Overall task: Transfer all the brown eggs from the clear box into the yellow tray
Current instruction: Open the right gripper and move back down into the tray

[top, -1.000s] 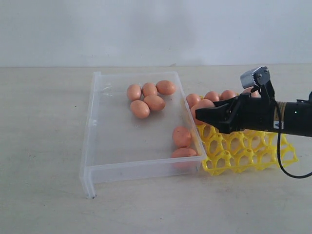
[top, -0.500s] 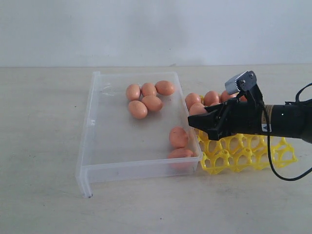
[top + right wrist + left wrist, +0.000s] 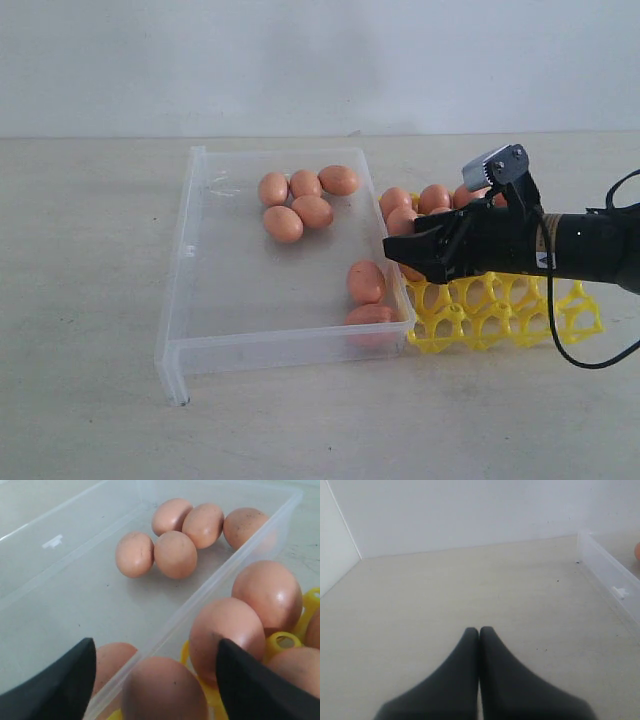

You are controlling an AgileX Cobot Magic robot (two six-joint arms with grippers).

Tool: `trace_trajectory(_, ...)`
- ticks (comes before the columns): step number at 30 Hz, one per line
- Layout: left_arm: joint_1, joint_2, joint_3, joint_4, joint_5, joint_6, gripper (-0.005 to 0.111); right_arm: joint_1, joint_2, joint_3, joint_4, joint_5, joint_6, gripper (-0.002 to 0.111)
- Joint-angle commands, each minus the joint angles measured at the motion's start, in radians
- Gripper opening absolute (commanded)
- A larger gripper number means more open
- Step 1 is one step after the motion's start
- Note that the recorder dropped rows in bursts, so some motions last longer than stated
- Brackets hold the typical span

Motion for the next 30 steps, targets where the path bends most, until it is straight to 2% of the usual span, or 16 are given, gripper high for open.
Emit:
trace_trajectory(1,-0.004,0.003,0.000,0.002,-0.003,-0.004,-0.004,-0.001,0.001,-0.002,0.007,0.000,-0.005,0.067)
trace_trajectory(10,-0.004,0.003,0.000,0.002,-0.003,-0.004,-0.004,-0.001,-0.015,-0.002,0.038,-0.050,0.026,0.067)
trace_trajectory(19,-0.004,0.003,0.000,0.002,-0.003,-0.004,-0.004,0.014,-0.217,-0.002,0.082,-0.116,0.077,0.064)
trace_trajectory(22,-0.004,0.003,0.000,0.002,-0.003,-0.004,-0.004,0.082,-0.286,-0.002,0.166,-0.116,0.084,0.049)
trace_trajectory(26,-0.004,0.003,0.000,0.002,-0.003,-0.004,-0.004,0.227,-0.318,-0.078,0.173,-0.047,-0.015,0.013)
trace_trajectory(27,-0.004,0.003,0.000,0.002,-0.003,-0.004,-0.004,0.274,-0.316,-0.111,0.170,0.034,-0.038,0.004)
trace_trajectory(28,-0.004,0.003,0.000,0.002,-0.003,-0.004,-0.004,0.323,-0.311,-0.151,0.170,0.163,-0.047,0.000)
trace_trajectory(30,-0.004,0.003,0.000,0.002,-0.003,-0.004,-0.004,0.412,-0.286,-0.242,0.170,0.499,-0.036,0.000)
